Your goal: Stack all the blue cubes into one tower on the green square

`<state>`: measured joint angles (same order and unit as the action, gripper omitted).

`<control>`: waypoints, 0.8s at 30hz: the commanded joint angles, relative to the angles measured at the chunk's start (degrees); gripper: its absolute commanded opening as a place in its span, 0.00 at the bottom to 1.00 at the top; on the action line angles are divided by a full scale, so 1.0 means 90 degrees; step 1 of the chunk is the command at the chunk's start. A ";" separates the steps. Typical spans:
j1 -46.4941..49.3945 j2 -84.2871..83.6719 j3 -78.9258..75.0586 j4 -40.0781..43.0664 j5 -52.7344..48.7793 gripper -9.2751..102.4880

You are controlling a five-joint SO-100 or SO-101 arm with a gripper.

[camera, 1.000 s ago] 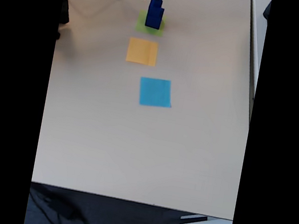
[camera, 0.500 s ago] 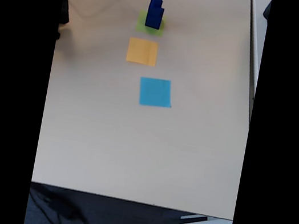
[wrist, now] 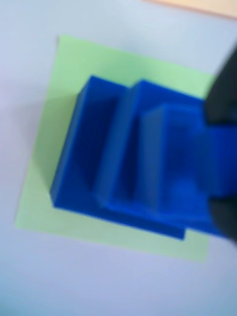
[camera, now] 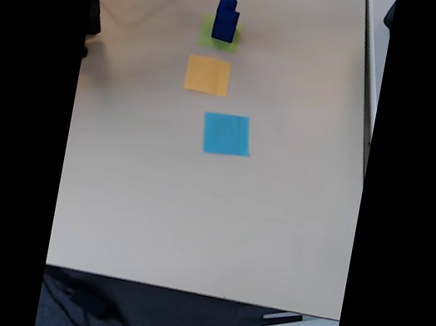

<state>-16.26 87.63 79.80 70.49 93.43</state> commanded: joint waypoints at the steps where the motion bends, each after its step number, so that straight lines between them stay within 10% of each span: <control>1: -0.0029 0.0029 -0.0400 0.0029 -0.0029 0.09; 24: -0.0010 0.0000 -0.0400 -0.0020 -0.0078 0.11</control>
<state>-16.35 87.10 79.80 70.49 93.34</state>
